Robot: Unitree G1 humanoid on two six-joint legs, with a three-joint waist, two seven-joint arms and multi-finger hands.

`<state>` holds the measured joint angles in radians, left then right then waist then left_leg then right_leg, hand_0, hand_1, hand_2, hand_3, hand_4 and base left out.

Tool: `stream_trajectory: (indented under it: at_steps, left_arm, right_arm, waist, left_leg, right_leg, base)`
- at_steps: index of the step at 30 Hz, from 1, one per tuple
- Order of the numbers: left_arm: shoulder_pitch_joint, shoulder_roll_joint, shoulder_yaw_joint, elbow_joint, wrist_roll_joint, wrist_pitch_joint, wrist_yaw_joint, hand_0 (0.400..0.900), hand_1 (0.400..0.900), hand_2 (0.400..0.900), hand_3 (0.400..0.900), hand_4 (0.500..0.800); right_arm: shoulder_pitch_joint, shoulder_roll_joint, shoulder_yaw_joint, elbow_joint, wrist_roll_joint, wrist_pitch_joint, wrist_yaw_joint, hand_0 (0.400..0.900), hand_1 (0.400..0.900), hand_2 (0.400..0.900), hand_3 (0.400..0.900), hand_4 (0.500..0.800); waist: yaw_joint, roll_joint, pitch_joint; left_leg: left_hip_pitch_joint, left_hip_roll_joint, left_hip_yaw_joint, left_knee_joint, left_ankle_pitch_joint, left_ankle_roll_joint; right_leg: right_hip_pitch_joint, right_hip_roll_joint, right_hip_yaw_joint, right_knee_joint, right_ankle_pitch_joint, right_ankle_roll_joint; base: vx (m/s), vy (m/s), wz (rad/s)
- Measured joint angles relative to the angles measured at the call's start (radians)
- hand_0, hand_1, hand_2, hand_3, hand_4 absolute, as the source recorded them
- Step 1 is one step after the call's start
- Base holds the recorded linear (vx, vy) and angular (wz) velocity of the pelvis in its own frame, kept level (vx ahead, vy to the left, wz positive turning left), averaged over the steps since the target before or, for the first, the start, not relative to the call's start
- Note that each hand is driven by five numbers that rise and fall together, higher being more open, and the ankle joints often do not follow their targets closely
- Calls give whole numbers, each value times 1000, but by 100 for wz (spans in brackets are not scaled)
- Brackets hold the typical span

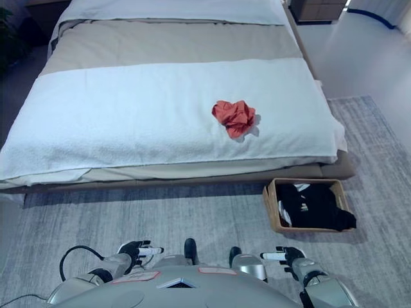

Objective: Put the clothes on the bed into the basket.

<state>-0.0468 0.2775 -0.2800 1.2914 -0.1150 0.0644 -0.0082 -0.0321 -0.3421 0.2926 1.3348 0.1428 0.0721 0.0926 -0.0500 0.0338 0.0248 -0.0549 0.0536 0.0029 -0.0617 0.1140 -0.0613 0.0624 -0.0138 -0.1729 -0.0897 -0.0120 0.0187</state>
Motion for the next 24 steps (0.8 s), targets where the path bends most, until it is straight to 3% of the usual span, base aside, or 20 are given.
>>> stream_trajectory:
  at_steps: [2,3,4,5,9,13,15,17,18,19,20,22,24]
  left_arm:
    - [-21,-1,1,3,-1,-1,-4,900,900,900,900,800]
    - [-30,-2,1,5,-1,0,-4,900,900,900,900,800]
    - [-49,-2,1,11,-2,1,-4,900,900,900,900,800]
    - [-58,-3,1,13,-3,1,-6,900,900,900,900,800]
    - [-59,-5,1,22,-10,2,-15,900,900,900,900,800]
    - [-55,-5,0,42,-10,3,-15,900,900,900,900,800]
    - [-39,-6,0,43,-10,4,-15,900,900,900,900,800]
    - [-21,-12,0,41,-10,4,-16,900,900,900,900,800]
    - [-10,-17,0,42,-10,4,-15,900,900,900,900,800]
    - [-11,-12,1,41,-11,4,-13,900,900,900,900,800]
    - [-10,-2,2,35,-14,3,-14,900,900,900,900,800]
    - [-40,16,7,27,-17,0,-13,900,900,900,900,800]
    - [-47,26,10,21,-17,-4,-11,900,900,900,900,800]
  right_arm:
    - [-16,-7,6,0,0,-2,0,900,900,900,900,800]
    - [-23,-10,9,0,0,-3,0,900,900,900,900,800]
    - [-33,-13,14,0,1,-4,1,900,900,900,900,800]
    - [-37,-16,16,0,1,-3,1,900,900,900,900,800]
    - [-28,-44,16,1,2,-8,-1,900,900,900,900,800]
    - [-39,-60,16,0,2,-10,-3,900,900,900,900,800]
    - [-46,-66,16,-1,2,-11,-4,900,900,900,900,800]
    - [-46,-71,16,1,2,-11,-4,900,900,900,900,800]
    - [-45,-74,17,4,2,-11,-5,900,900,900,900,800]
    - [-45,-60,18,6,2,-15,-4,900,900,900,900,800]
    - [-45,-48,18,6,2,-18,3,900,900,900,900,800]
    - [-50,-25,16,3,2,-16,4,900,900,900,900,800]
    - [-57,-14,16,1,2,-19,5,900,900,900,900,800]
  waist:
    - [4,4,37]
    - [6,2,52]
    - [12,-9,73]
    - [14,-20,84]
    - [21,-19,90]
    - [28,-19,95]
    - [32,-9,101]
    - [34,18,110]
    - [42,44,109]
    - [45,25,114]
    - [50,8,119]
    - [56,-31,131]
    - [60,-49,123]
  left_leg:
    - [-35,-3,-24,57,17,-32]
    - [-44,-9,-37,70,33,-56]
    - [-80,-23,-68,116,66,-102]
    - [-96,-33,-84,141,73,-115]
    - [-146,-36,-58,192,61,-94]
    - [-158,-30,-52,106,59,-88]
    - [-157,-21,-51,34,60,-87]
    - [-139,-2,-55,-24,59,-87]
    - [-118,14,-51,-27,81,-59]
    - [-97,-3,-32,-21,79,-33]
    - [-88,-16,-18,-20,70,-29]
    - [-71,-47,13,-19,57,0]
    - [-56,-60,46,-19,47,30]
  right_leg:
    - [-2,1,-2,-2,-8,-11]
    - [-5,0,-4,-2,-10,-15]
    - [-7,-6,-8,-2,-11,-20]
    - [-8,-16,-14,-2,-12,-28]
    - [5,-16,-51,0,-19,-65]
    - [4,-17,-37,4,-28,-85]
    - [17,-12,-21,3,-33,-77]
    - [51,0,0,1,-54,-44]
    - [61,14,25,-1,-64,-25]
    - [73,-2,43,-1,-71,-14]
    - [72,-12,79,3,-69,-8]
    - [77,-56,101,7,-69,6]
    - [76,-71,134,12,-69,26]
  base:
    - [-62,-119,11]
    - [-30,-119,28]
    - [3,-85,26]
    - [2,-66,22]
    - [36,-16,0]
    - [112,8,-25]
    - [162,50,-37]
    - [203,94,-47]
    - [206,121,-46]
    - [251,179,-56]
    - [241,202,-57]
    - [228,210,-50]
    - [220,230,-29]
